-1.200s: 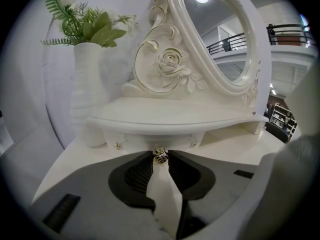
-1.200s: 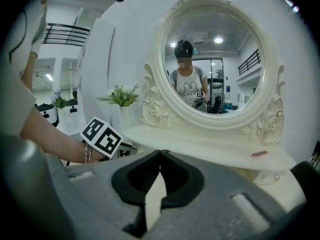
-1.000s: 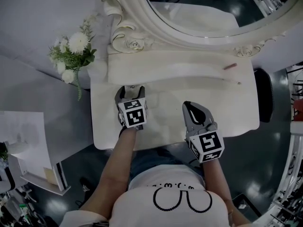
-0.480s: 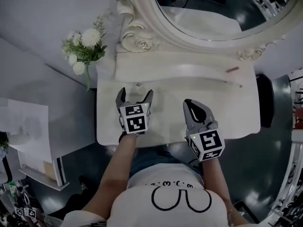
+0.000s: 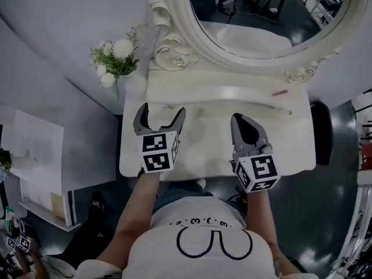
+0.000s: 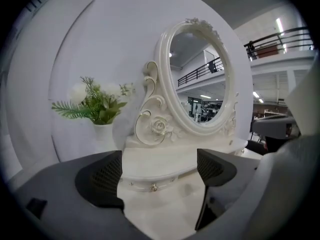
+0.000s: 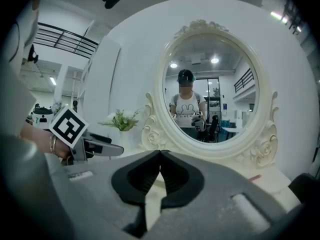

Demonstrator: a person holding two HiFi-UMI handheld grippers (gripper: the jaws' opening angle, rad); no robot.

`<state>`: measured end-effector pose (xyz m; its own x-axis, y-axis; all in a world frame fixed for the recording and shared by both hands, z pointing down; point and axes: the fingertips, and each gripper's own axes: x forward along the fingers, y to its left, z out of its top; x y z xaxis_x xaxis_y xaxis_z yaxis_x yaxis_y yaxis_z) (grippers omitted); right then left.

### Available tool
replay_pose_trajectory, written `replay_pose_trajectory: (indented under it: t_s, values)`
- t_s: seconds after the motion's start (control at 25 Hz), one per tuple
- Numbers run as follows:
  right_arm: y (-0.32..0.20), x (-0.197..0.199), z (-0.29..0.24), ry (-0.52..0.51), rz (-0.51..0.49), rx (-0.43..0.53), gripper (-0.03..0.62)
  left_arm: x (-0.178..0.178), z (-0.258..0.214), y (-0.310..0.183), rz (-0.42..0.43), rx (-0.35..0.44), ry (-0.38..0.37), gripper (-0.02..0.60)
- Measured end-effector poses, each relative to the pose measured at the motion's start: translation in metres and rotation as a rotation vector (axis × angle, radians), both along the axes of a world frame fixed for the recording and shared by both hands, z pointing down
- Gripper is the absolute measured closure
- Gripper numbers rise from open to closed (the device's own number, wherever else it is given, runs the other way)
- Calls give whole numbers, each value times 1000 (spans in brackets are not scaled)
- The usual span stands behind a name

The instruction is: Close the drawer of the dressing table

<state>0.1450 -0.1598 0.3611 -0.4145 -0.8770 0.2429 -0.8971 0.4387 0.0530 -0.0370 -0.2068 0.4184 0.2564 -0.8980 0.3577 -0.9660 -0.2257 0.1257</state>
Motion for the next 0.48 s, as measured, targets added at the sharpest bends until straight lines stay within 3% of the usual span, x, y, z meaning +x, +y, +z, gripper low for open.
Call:
replay_pose_trajectory:
  t_s: [0.16, 0.28, 0.32, 0.36, 0.4, 0.48]
  values:
    - [-2, 0, -24, -18, 0, 58, 592, -7, -53, 6, -6, 143, 3, 150]
    - [-2, -1, -48, -20, -7, 117, 592, -15, -91, 12, -9, 266, -22, 294]
    - [-2, -1, -56, -22, -9, 136, 592, -18, -100, 14, -13, 299, -24, 369]
    - [-2, -1, -62, -24, -9, 153, 592, -22, -108, 16, -19, 328, -29, 503]
    - [-2, -1, -68, -26, -10, 167, 591, -25, -115, 17, -21, 351, -35, 583]
    - [-1, -1, -77, -26, -11, 190, 591, -29, -126, 19, -10, 382, -47, 584]
